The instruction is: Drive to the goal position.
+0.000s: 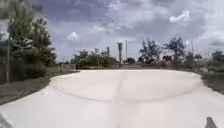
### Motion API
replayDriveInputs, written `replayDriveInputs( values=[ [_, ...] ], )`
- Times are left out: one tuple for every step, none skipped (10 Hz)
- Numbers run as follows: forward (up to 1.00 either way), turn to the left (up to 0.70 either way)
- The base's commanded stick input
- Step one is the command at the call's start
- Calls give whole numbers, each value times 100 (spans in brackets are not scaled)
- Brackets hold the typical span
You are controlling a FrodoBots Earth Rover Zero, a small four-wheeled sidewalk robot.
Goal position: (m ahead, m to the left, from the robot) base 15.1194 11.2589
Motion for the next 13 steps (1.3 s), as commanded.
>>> replayDriveInputs(
  values=[
    [70,0],
    [70,0],
    [70,0],
    [70,0],
    [70,0],
    [70,19],
    [70,35],
    [70,23],
    [70,0],
    [70,0],
    [70,0],
    [70,0],
    [70,0]
  ],
)
